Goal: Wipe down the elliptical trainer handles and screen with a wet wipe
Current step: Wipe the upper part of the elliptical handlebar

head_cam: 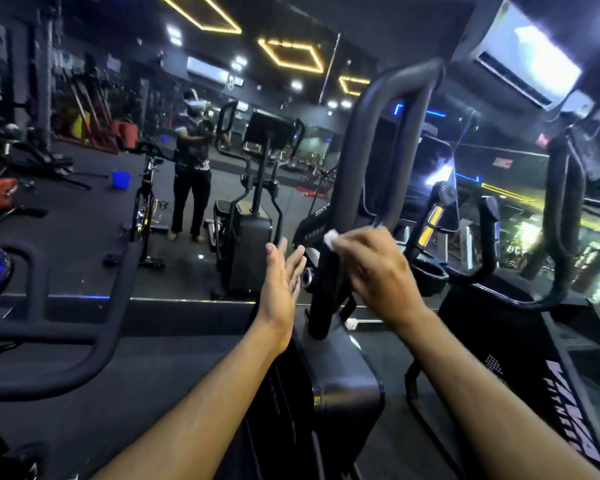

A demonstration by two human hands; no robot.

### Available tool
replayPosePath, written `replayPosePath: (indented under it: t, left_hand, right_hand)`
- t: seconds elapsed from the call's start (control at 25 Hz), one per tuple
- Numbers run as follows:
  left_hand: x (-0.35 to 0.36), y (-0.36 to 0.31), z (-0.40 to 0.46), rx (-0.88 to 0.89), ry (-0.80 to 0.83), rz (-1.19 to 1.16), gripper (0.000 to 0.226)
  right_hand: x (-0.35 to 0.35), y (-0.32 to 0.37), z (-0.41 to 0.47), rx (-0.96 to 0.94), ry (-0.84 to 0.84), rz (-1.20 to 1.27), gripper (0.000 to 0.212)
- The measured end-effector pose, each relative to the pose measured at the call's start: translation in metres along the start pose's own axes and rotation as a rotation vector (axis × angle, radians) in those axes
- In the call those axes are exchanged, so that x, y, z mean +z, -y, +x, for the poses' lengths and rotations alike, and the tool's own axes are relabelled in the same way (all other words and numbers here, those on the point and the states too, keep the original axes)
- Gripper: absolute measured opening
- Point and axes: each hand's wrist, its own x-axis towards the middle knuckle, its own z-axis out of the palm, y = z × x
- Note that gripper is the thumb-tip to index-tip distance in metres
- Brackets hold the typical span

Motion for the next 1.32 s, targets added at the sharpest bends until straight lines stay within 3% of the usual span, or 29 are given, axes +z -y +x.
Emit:
replayPosePath:
  t: [0.12, 0.32, 0.44, 0.52, 0.64, 0.72, 0.84, 0.96, 1.08, 1.2, 1.32]
  left_hand:
    - [0.023, -0.024, 0.014, 0.087, 0.066, 0.066, 0.090]
    - [0.041, -0.022, 0.013, 0.145, 0.108, 0.119, 0.080]
    - [0.050, -0.016, 0.018, 0.171, 0.095, 0.152, 0.076]
    - [0.055, -0.017, 0.027, 0.167, 0.075, 0.142, 0.076]
    - [0.057, -0.024, 0.045, 0.157, 0.097, 0.083, 0.079]
    - [0.058, -0.029, 0.056, 0.155, 0.122, 0.094, 0.087]
    - [0.063, -0.037, 0.070, 0.207, 0.132, 0.128, 0.091]
    - [0.077, -0.065, 0.082, 0.329, 0.146, 0.227, 0.077]
    - [0.098, -0.095, 0.090, 0.437, 0.167, 0.364, 0.071]
    - [0.107, -0.103, 0.096, 0.483, 0.165, 0.419, 0.068]
    - [0.102, -0.102, 0.104, 0.418, 0.194, 0.373, 0.065]
  right_hand:
    - [0.009, -0.007, 0.000, 0.326, -0.178, 0.056, 0.024]
    - [0.030, 0.017, -0.044, 0.400, -0.176, 0.143, 0.022]
    - [0.005, -0.018, -0.015, 0.459, -0.250, 0.003, 0.025]
    - [-0.006, -0.045, 0.007, 0.495, -0.181, -0.141, 0.028]
    - [0.002, -0.042, 0.012, 0.385, 0.013, -0.189, 0.024]
    - [0.009, -0.023, 0.007, 0.361, 0.079, -0.074, 0.021]
    - [-0.003, -0.023, 0.019, 0.511, 0.152, 0.081, 0.023]
    - [-0.038, -0.048, 0.055, 0.584, -0.103, 0.145, 0.024]
    - [-0.067, -0.089, 0.105, 0.512, -0.385, -0.061, 0.025]
    - [-0.063, -0.125, 0.139, 0.498, -0.450, -0.134, 0.025]
    - [-0.034, -0.127, 0.121, 0.502, -0.474, -0.133, 0.023]
